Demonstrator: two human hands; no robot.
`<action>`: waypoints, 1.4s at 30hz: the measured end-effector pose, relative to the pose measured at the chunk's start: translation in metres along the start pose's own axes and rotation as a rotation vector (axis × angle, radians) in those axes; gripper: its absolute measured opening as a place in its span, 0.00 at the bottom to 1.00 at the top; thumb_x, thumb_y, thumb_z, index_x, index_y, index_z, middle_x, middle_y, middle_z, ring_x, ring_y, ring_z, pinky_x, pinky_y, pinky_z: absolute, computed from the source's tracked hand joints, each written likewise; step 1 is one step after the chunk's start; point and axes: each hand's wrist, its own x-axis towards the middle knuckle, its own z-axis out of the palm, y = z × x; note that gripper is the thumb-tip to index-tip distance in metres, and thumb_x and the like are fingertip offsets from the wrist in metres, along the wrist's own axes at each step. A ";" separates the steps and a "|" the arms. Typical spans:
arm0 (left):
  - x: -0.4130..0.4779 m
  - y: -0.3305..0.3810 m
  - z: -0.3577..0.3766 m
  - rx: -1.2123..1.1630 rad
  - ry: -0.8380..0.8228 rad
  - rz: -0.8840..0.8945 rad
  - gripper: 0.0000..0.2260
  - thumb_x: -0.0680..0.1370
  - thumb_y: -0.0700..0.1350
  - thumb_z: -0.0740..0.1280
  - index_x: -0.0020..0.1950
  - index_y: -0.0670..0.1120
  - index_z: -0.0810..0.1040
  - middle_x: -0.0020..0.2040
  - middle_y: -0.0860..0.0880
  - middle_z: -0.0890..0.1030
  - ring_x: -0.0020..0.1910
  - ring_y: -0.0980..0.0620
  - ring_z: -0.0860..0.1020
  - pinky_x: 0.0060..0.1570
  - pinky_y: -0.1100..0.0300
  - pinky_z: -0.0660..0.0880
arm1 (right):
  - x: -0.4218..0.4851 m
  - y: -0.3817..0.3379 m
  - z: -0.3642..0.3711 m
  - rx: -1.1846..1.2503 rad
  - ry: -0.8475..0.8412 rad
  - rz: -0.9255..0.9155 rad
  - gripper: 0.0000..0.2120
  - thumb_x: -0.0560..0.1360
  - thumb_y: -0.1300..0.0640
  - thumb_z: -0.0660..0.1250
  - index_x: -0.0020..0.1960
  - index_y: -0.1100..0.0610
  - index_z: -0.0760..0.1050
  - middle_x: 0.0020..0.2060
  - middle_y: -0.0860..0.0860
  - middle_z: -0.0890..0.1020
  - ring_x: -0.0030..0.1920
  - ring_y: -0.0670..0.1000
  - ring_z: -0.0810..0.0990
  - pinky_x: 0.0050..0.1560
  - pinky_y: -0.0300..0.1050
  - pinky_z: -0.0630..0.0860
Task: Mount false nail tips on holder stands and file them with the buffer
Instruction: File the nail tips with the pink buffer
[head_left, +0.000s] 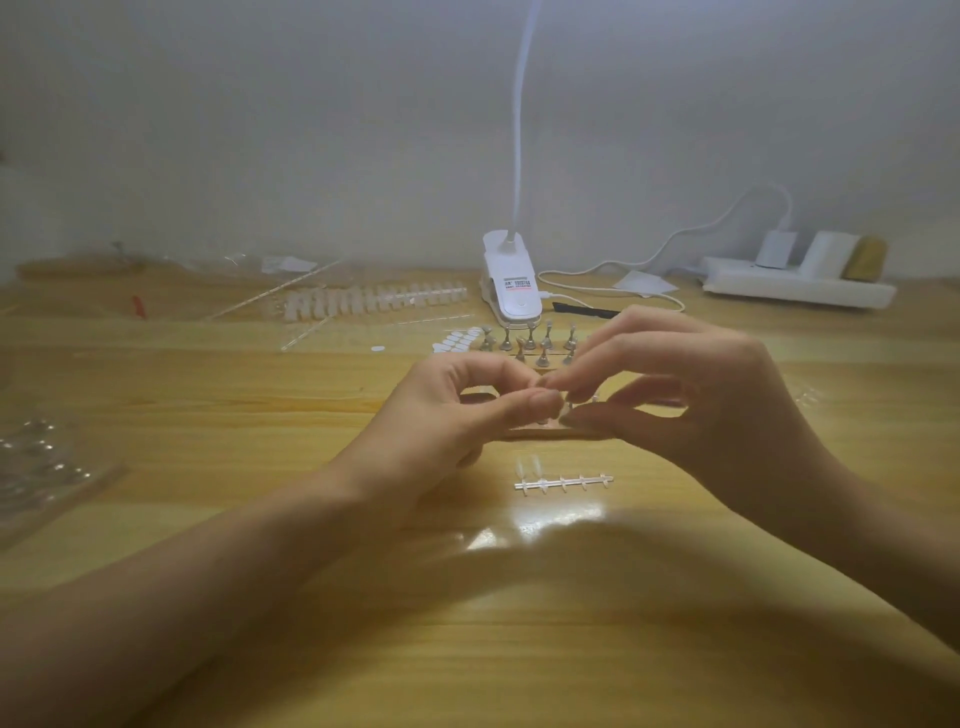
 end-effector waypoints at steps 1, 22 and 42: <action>0.002 0.003 -0.001 0.009 -0.006 -0.006 0.07 0.70 0.53 0.73 0.37 0.51 0.81 0.26 0.59 0.72 0.25 0.57 0.59 0.25 0.67 0.57 | 0.001 0.001 -0.001 0.021 0.011 0.011 0.08 0.70 0.60 0.75 0.49 0.59 0.84 0.44 0.54 0.82 0.44 0.52 0.84 0.41 0.48 0.83; 0.027 -0.023 -0.001 0.629 0.179 0.115 0.21 0.71 0.50 0.76 0.60 0.60 0.72 0.42 0.66 0.82 0.51 0.64 0.78 0.63 0.42 0.68 | 0.012 0.043 0.014 -0.254 0.027 0.121 0.05 0.69 0.52 0.77 0.44 0.51 0.84 0.41 0.43 0.85 0.46 0.46 0.82 0.53 0.57 0.76; 0.029 -0.026 0.003 0.517 0.218 0.089 0.20 0.71 0.46 0.76 0.59 0.56 0.74 0.37 0.62 0.81 0.50 0.55 0.79 0.61 0.39 0.70 | 0.011 0.051 0.021 -0.342 0.021 0.113 0.04 0.70 0.50 0.77 0.43 0.48 0.84 0.40 0.40 0.83 0.48 0.49 0.80 0.57 0.65 0.71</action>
